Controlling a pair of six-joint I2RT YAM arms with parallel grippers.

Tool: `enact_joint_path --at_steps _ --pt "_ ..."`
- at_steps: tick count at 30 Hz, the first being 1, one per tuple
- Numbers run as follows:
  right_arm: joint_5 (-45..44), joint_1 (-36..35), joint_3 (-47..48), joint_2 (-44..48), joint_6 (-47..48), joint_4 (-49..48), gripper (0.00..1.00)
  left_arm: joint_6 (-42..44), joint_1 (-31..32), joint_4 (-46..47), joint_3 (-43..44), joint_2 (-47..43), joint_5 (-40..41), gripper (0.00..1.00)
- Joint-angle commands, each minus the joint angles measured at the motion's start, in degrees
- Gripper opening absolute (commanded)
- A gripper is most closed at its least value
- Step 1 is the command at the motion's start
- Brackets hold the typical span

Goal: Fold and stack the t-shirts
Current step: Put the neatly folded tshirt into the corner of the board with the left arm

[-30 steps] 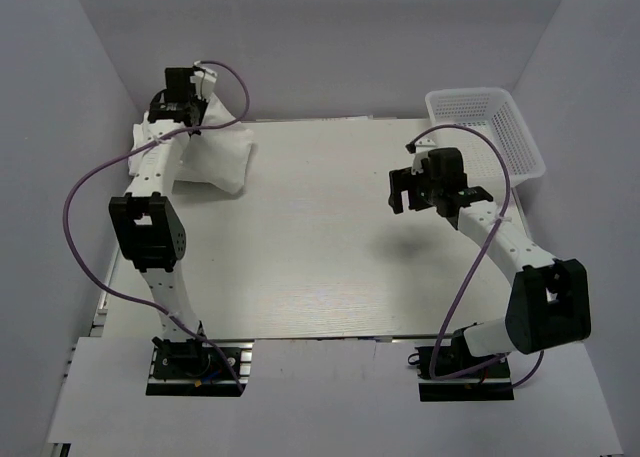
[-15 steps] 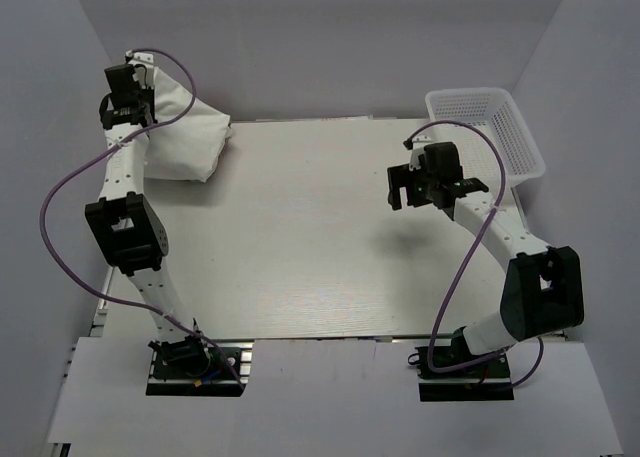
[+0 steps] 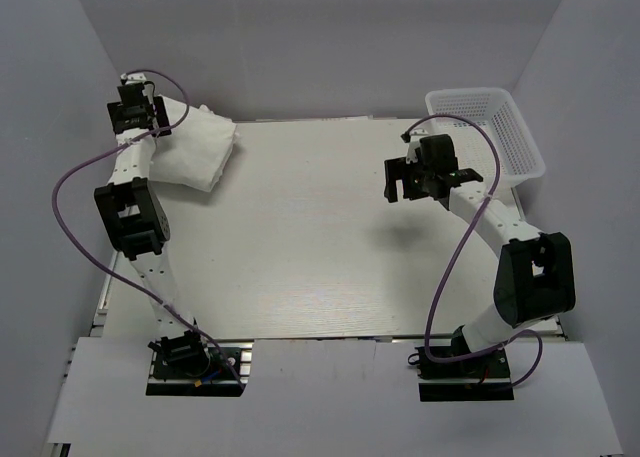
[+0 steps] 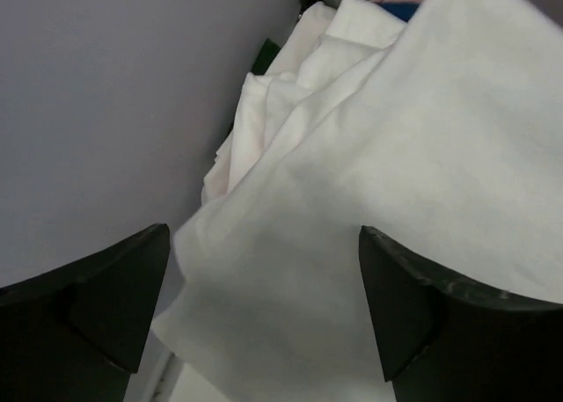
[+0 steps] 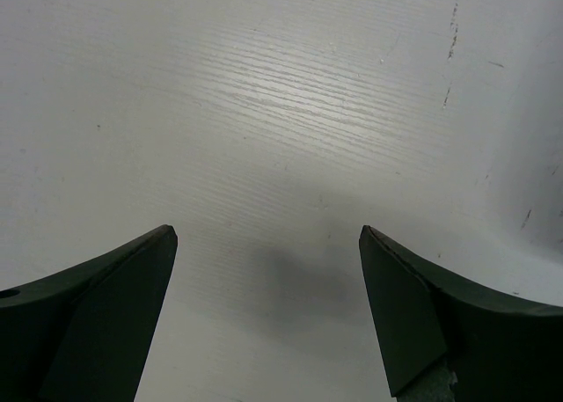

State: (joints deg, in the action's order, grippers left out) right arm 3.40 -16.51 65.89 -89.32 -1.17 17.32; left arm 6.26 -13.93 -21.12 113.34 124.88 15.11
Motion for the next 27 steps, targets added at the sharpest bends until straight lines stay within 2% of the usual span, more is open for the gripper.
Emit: enact_joint_path --at_steps 1,11,17,21,22,23,25,26,27 --pt "0.56 -0.1 2.75 0.02 -0.76 1.22 0.9 -5.64 -0.48 -2.86 4.43 -0.16 5.18 1.0" --pt "1.7 -0.1 2.93 4.06 -1.82 1.23 0.9 -14.69 -1.01 -10.51 5.06 -4.9 6.33 1.0" --pt "3.28 0.08 3.1 7.84 -5.23 -0.89 0.9 -15.93 0.4 -10.43 -4.52 -18.43 0.36 1.0" --pt "3.63 0.16 3.9 8.98 -8.58 -0.36 0.9 -17.78 0.4 -14.71 -9.0 -25.64 -10.96 1.0" --pt "2.94 0.25 3.81 9.16 -10.24 -0.18 0.9 -20.39 0.4 -15.87 -10.06 -26.96 -13.33 1.0" --pt "2.58 0.25 3.46 9.6 -10.95 -0.36 0.9 -21.37 0.92 -16.49 -13.55 -28.45 -18.23 1.0" --pt "2.05 0.17 3.28 9.95 -12.27 -0.36 0.9 -24.34 0.93 -14.05 -19.61 -34.68 -21.95 1.0" --pt "1.79 0.17 3.02 10.74 -12.71 -0.36 0.9 -25.5 0.93 -12.29 -26.43 -37.05 -24.49 1.0" --pt "1.87 0.25 2.84 10.92 -12.8 -0.45 0.9 -26.12 0.93 -10.45 -29.46 -39.43 -25.91 1.0"
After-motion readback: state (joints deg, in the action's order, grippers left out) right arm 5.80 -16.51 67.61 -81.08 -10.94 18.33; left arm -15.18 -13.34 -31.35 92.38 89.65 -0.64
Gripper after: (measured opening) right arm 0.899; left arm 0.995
